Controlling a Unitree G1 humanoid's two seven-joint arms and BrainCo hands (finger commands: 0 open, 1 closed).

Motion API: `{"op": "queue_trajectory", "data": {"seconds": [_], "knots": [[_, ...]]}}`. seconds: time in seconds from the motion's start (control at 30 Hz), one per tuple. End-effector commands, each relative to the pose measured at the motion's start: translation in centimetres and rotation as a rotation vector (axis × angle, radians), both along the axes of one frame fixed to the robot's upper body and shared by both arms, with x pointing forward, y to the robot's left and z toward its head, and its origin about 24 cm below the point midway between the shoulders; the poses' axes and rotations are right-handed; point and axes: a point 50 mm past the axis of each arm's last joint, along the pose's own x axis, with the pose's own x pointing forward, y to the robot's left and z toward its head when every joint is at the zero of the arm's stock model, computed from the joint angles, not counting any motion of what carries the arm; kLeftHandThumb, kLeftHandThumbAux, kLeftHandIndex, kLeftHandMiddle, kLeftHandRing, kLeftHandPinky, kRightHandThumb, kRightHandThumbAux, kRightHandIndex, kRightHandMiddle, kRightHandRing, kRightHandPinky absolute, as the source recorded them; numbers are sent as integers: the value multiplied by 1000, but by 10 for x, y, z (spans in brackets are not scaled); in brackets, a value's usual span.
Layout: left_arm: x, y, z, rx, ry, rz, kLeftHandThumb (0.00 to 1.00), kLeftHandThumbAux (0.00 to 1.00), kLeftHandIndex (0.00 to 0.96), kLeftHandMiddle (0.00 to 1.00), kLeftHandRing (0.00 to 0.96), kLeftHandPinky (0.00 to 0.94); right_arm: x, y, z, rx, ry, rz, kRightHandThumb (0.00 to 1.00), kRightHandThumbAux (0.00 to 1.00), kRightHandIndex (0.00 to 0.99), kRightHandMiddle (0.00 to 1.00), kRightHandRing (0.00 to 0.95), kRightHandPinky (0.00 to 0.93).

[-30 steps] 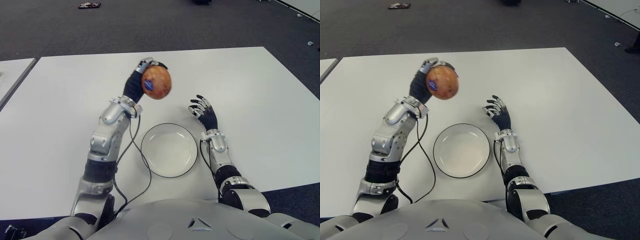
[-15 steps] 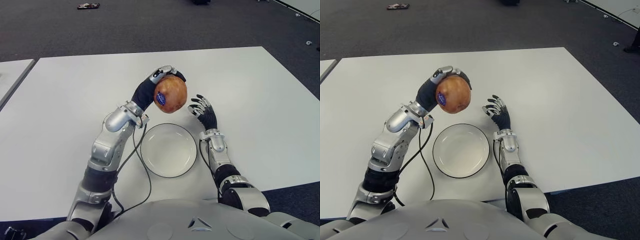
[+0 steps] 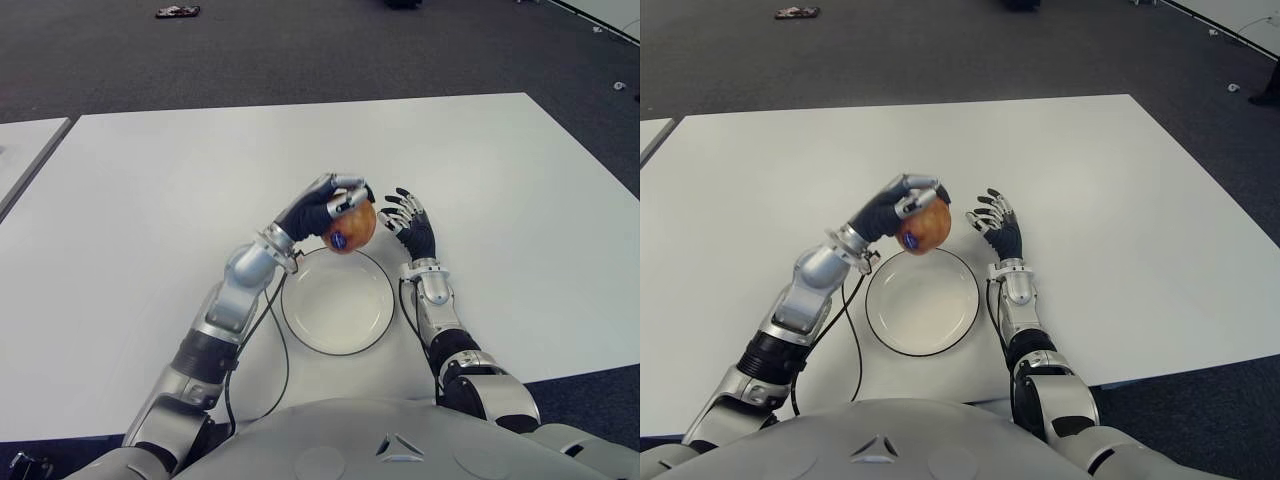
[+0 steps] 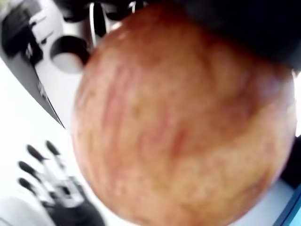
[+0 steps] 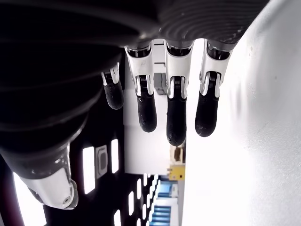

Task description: Put the apples into the plate.

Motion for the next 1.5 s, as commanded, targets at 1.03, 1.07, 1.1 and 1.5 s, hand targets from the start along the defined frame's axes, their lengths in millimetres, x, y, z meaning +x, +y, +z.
{"op": "queue_trajectory", "data": {"seconds": [1.03,1.07,1.1,1.5], "knots": [[-1,12,-58,384,-425,140,517,758,801,876,875,881,-15,-4,-27,36,177,-11,265,716,135,290,343,372],[-2,12,-60,386,-423,139,518,757,801,876,876,881,-15,-4,-27,35,177,-11,263,715,134,289,342,371],[-2,12,-61,387,-422,138,518,756,801,876,876,883,-15,-4,-27,34,177,-10,258,713,132,288,340,369],[-17,9,-65,354,-413,89,529,751,800,876,874,879,-15,-4,-27,28,177,-4,244,710,129,278,329,359]]}}
